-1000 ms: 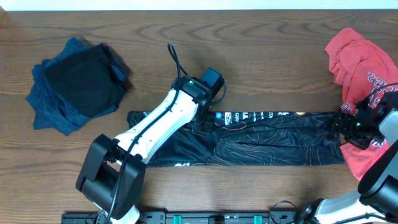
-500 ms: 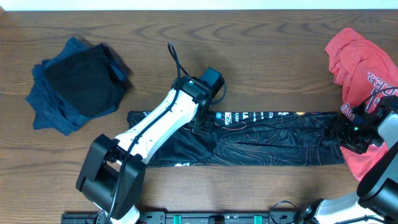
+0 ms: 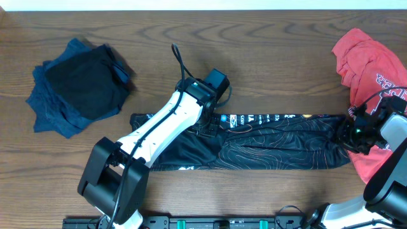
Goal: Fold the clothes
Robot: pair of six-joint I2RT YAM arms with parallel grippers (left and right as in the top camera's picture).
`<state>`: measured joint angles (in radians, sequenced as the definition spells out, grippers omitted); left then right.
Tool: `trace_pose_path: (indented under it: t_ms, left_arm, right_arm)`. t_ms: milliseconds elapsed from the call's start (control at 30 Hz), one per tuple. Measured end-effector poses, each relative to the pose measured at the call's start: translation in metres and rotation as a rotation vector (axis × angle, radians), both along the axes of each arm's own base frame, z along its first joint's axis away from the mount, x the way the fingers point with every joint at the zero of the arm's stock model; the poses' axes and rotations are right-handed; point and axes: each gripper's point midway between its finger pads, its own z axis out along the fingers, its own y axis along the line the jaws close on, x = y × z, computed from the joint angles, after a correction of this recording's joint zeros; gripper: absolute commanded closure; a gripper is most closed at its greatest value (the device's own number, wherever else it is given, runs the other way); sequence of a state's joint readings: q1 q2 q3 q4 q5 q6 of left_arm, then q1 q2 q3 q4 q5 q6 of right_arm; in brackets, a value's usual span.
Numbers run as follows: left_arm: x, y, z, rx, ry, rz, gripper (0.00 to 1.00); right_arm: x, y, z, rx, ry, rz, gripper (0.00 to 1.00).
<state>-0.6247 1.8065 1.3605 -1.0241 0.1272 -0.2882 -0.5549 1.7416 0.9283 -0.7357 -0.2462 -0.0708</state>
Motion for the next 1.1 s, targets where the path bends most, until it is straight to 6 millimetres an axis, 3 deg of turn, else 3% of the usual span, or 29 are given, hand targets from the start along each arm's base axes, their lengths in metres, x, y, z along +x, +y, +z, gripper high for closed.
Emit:
trace_pose_path:
  t_ms: [67,367,500,667,767,1100]
  left_arm:
    - [0.000,0.000,0.000,0.000,0.000,0.000,0.77]
    - [0.002,0.003,0.000,0.000,0.001,0.011,0.80]
    - [0.013,0.018,0.005,-0.009,-0.012,0.067,0.80]
    - [0.031,0.045,0.026,-0.042,-0.070,0.164,0.80]
    - [0.036,0.056,0.036,-0.054,-0.093,0.199,0.80]
    - [0.034,0.058,0.037,-0.051,-0.088,0.204,0.80]
  right_arm:
    - [-0.001,0.002,-0.001,0.008,0.002,0.001,0.99]
    - [-0.007,0.002,0.004,0.021,0.069,-0.015,0.99]
    - [0.000,-0.011,0.027,-0.008,0.105,-0.028,0.99]
    - [0.020,-0.017,0.064,-0.049,0.097,-0.011,0.99]
    - [0.024,0.000,0.072,-0.050,0.118,0.045,0.99]
    - [0.019,0.093,0.074,-0.072,0.228,0.336,0.99]
